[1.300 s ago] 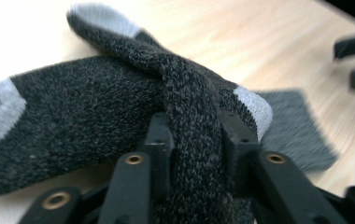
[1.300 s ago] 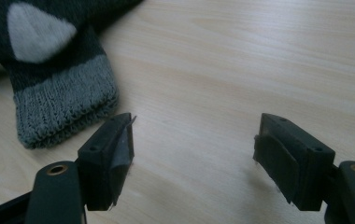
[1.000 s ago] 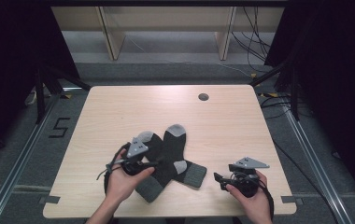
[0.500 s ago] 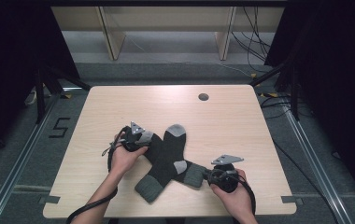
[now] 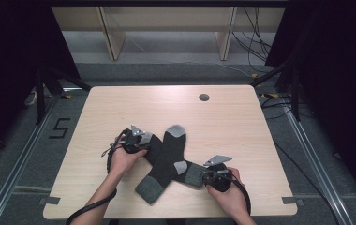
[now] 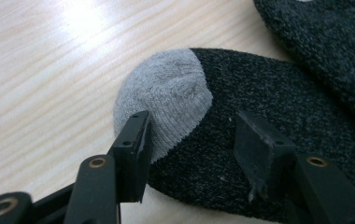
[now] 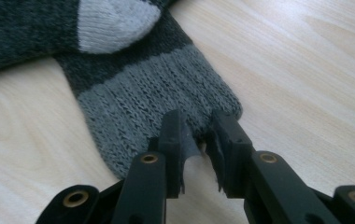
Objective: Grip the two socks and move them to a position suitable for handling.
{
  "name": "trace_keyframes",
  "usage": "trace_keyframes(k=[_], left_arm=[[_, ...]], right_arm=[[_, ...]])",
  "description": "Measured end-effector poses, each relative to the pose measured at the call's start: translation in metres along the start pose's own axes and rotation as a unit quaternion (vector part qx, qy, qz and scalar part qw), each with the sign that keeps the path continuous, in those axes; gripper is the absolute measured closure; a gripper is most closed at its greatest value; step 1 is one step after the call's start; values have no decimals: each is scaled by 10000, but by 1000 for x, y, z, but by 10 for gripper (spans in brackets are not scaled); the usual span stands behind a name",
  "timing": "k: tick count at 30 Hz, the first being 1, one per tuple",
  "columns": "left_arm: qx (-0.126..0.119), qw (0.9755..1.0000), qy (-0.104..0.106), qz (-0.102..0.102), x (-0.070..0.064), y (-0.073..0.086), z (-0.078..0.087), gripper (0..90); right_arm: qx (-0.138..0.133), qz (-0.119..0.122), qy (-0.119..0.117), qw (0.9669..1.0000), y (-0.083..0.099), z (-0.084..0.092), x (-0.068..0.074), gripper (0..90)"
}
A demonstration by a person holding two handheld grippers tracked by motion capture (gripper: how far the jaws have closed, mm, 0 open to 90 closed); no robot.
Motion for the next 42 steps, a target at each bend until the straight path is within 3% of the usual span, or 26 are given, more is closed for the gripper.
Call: trace_keyframes(k=[4,6,9,10,11,12,14,15,16,18,20,21,23,25,28,29,36,42], left_arm=[[27,10000,-13,-57,-2,6,5,481],[9,10000,3,31,-3,9,8,479],[-28,9998,-31,184,-5,15,12,477],[-22,9997,-70,222,-6,16,14,476],[-65,9996,-75,262,-6,17,14,476],[-69,9996,-98,271,-6,17,14,476],[-76,9995,-122,271,-6,18,14,477],[-65,9995,-124,276,-6,17,14,478],[-63,9995,-105,290,-6,17,14,478],[-57,9995,-98,297,-6,17,14,477],[-77,9995,-83,311,-7,18,14,481],[-77,9994,-85,327,-7,19,15,481],[-39,9992,-50,402,-8,21,17,484],[-46,9990,27,440,-10,23,19,486],[-54,9986,106,524,-17,25,22,487],[-42,9984,134,539,-20,27,23,487],[-58,9982,130,577,-33,37,32,489],[-88,9983,192,549,-35,39,35,489]], right_arm=[[163,-120,101,9997,3,-6,-9,770],[189,-176,74,9996,3,-7,-14,785],[248,-177,224,9993,0,-9,-23,787],[226,-257,224,9992,-2,-8,-23,789],[-16,-347,243,9991,-9,0,-23,799],[-16,-347,243,9991,-9,0,-23,799],[-211,-434,225,9986,-17,8,-19,810],[-276,-374,120,9988,-23,13,-11,819],[-276,-374,120,9988,-23,13,-11,819],[-141,-164,-119,9997,-22,9,-1,826],[154,-188,-191,9995,-15,-5,5,829],[154,-188,-191,9995,-15,-5,5,829],[126,-237,-202,9994,-16,-9,1,833],[196,-272,-43,9994,-16,-10,-7,833],[272,-295,1,9992,-16,-10,-11,833],[280,-217,112,9993,-18,-12,-18,833],[325,-224,239,9989,-24,-17,-31,826],[280,-238,317,9988,-30,-23,-38,816]])
Point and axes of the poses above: each handheld gripper's, and its own axes: z roughly backward along the jaws, y roughly out of its underside, x roughly to its left, the point moved 9 cm from there along -z, roughly forward along the jaws, and after that the axes turned 6 degrees about y, right-handed, at the moved point
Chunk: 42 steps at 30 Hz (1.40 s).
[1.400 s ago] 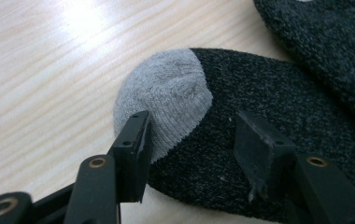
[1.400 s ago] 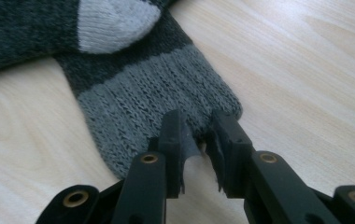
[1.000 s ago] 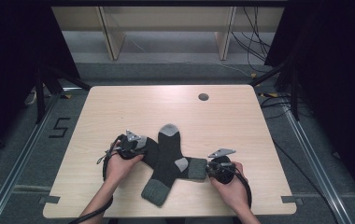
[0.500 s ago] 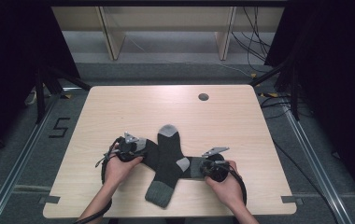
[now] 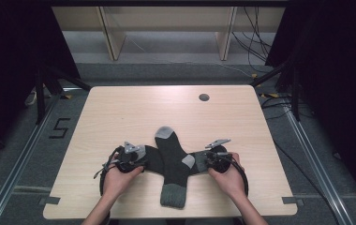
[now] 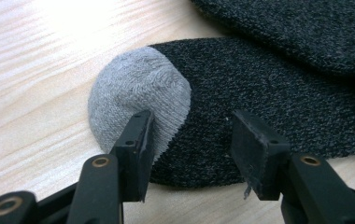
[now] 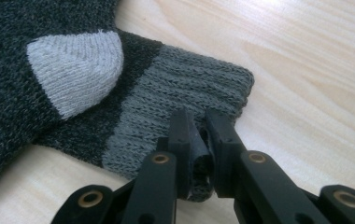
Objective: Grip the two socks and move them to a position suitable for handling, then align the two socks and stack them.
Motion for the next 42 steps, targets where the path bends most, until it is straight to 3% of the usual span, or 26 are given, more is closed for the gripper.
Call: trace_keyframes(k=[5,6,7,10,11,12,14,18,19,20,23,24,25,27,32,33,34,36,37,38,41,42], left_arm=[[46,10000,73,-49,1,0,1,479],[-19,10000,88,-19,1,-1,1,467],[-100,9999,91,-21,1,-3,3,405],[-381,9984,23,-409,5,-8,13,352],[-479,9979,-14,-439,6,-9,15,336],[-659,9971,-51,-373,5,-10,17,322],[-658,9969,-147,-401,9,-6,23,298],[-668,9968,-218,-370,12,0,32,244],[-705,9967,-196,-346,12,1,34,244],[-807,9962,-190,-249,12,1,35,241],[-848,9959,-209,-247,13,4,41,230],[-803,9960,-222,-319,15,6,42,230],[-861,9957,-223,-256,15,6,41,230],[-686,9967,-257,-350,17,10,41,230],[-778,9962,-200,-336,14,8,37,230],[-798,9961,-213,-323,13,7,38,230],[-774,9960,-202,-395,14,7,39,230],[-833,9957,-213,-344,14,4,40,230],[-808,9959,-216,-340,14,4,41,230],[-807,9960,-208,-336,13,4,40,229],[-796,9956,-156,-460,11,4,41,230],[-894,9951,-141,-391,9,2,39,230]], right_arm=[[-38,-11,87,10000,-1,-1,-4,784],[-22,-61,52,10000,0,1,-2,747],[-52,-111,100,9999,0,4,-3,618],[-250,-208,50,9995,-2,12,-4,551],[-371,-216,18,9991,-4,16,-4,517],[-454,-226,43,9987,-4,19,-5,484],[-689,-202,71,9974,-4,28,-6,442],[-779,-204,11,9967,0,41,-1,395],[-817,-91,-4,9966,2,42,0,388],[-810,-162,-40,9966,3,44,4,383],[-860,96,-66,9962,5,46,9,372],[-841,76,-172,9963,6,49,15,371],[-904,238,-216,9954,5,50,19,370],[-881,299,-344,9951,5,51,29,370],[-703,441,-592,9948,8,49,52,383],[-733,593,-628,9936,8,47,58,384],[-700,592,-670,9935,8,48,63,386],[-719,710,-747,9921,9,47,73,389],[-936,794,-716,9899,5,46,77,389],[-736,811,-789,9908,10,48,83,390],[-904,1022,-934,9862,11,48,97,395],[-904,1022,-934,9862,11,48,97,395]])
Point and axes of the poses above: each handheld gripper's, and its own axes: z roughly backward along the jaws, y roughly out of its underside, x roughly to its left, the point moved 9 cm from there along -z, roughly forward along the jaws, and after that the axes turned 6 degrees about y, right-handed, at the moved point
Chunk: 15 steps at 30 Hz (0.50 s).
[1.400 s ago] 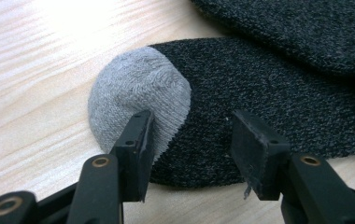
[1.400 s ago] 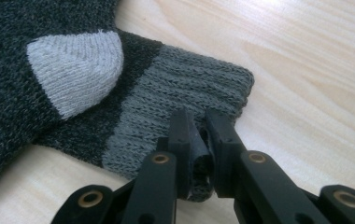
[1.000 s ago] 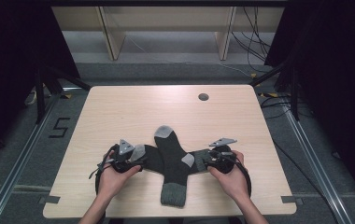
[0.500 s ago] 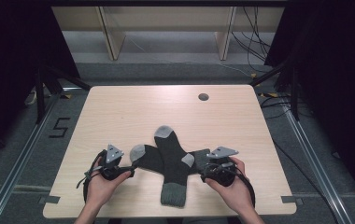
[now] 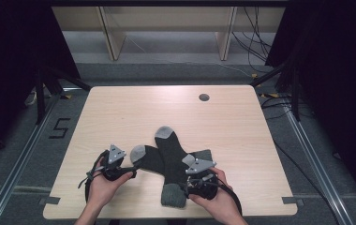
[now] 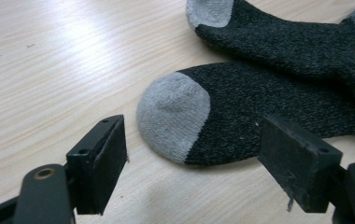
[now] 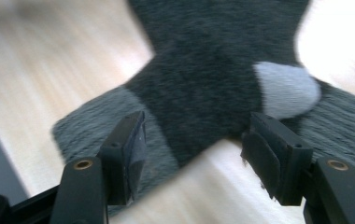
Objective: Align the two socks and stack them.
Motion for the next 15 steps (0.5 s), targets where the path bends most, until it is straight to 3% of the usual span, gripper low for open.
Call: trace_keyframes(k=[1,3,4,5,8,9,15], left_arm=[[68,9999,15,-89,0,1,1,232],[-59,10000,21,48,-2,-1,-1,232],[-65,10000,19,52,-2,-1,-1,232],[-2,10000,17,8,-2,-1,0,233],[47,10000,40,-37,-1,-1,-2,234],[-36,10000,40,60,-2,-3,-4,234],[22,10000,38,-48,-4,-2,-2,236]], right_arm=[[97,210,-17,9997,2,0,4,398],[107,101,11,9999,1,-1,7,399],[146,184,-28,9997,1,0,7,399],[114,93,-90,9999,0,-1,11,400],[46,305,-134,9994,-5,-4,18,399],[178,381,-210,9989,-4,-2,20,398],[323,598,-403,9969,-1,-13,39,384]])
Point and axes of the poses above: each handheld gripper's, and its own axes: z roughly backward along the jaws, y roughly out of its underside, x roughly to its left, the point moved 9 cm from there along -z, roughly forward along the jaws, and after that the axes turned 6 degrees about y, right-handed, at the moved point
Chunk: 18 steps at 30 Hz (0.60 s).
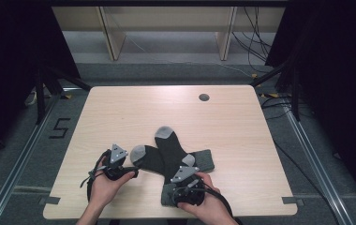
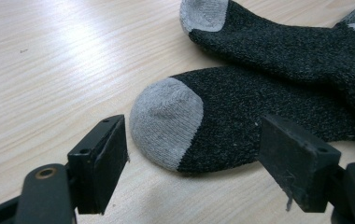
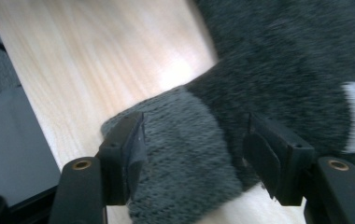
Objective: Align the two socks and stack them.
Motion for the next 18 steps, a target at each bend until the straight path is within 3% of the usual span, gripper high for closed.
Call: trace_keyframes(k=[1,4,6,15,18], left_arm=[[-53,10000,20,14,-1,-1,0,236],[-38,10000,4,-26,-1,0,2,236],[-74,10000,23,18,-2,-2,1,236],[-48,10000,38,-5,-1,0,2,236],[-55,10000,40,-9,-1,0,2,236]], right_arm=[[20,87,2,10000,1,-2,2,379],[200,-145,-180,9995,2,-1,15,368],[46,125,-210,9997,-1,-3,18,365],[274,386,-170,9987,10,-18,19,370],[239,608,-101,9978,12,-19,19,443]])
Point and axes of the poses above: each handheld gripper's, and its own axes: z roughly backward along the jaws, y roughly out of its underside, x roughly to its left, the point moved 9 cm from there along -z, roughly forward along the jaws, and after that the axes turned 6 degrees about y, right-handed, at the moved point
